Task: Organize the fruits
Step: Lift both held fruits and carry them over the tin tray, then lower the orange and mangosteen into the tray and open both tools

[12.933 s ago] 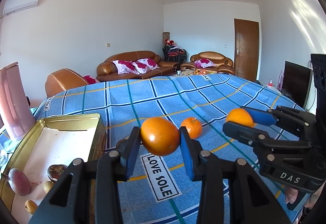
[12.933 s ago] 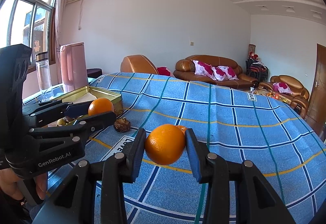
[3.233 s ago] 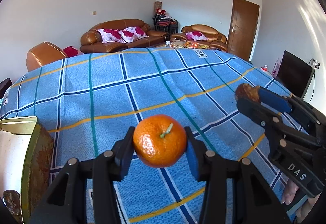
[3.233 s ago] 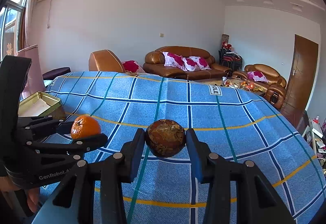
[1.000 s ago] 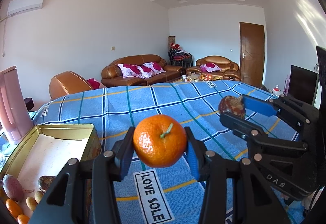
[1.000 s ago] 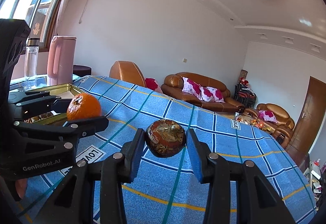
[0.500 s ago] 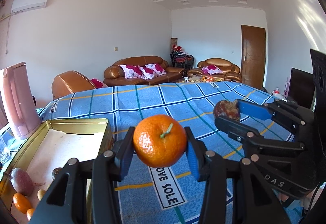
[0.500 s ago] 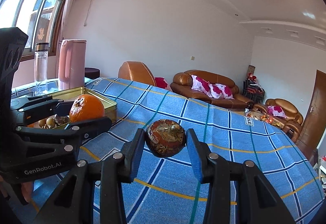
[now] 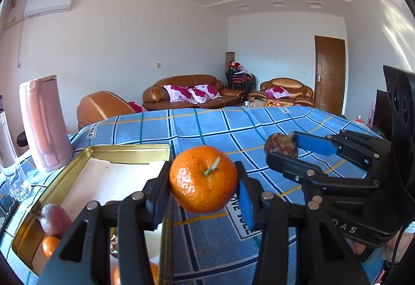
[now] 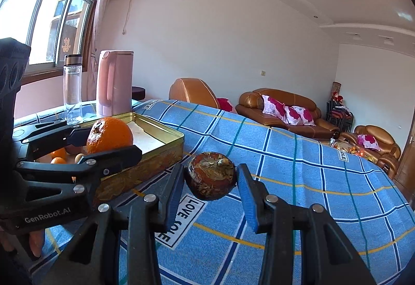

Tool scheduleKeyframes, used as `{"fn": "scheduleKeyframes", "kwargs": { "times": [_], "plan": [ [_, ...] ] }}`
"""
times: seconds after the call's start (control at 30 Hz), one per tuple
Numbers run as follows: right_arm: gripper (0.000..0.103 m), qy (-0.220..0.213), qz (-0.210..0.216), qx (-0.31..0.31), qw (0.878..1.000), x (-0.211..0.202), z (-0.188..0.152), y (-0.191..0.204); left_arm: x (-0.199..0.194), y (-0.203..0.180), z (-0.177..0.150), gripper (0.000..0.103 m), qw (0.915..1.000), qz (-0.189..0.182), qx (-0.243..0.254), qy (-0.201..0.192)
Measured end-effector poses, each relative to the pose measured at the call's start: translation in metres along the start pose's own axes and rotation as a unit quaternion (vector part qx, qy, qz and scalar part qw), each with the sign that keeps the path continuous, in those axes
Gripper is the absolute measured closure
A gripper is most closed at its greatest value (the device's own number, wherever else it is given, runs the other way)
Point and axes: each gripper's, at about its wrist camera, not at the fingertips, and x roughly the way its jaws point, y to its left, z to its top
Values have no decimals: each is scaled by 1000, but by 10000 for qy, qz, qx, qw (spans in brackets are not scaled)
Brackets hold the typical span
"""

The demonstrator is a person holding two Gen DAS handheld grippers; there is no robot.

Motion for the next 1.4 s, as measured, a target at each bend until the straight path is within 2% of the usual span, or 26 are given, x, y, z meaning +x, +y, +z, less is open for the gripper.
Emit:
{"fn": "scheduleKeyframes", "kwargs": {
  "times": [0.43, 1.4],
  "plan": [
    [59, -27, 471, -79, 9989, 3, 7, 39, -19, 47, -10, 55, 9989, 368, -270, 46],
    [59, -63, 1314, -629, 9893, 18, 35, 131, -45, 122, -26, 55, 9918, 1071, -672, 167]
  ]
}}
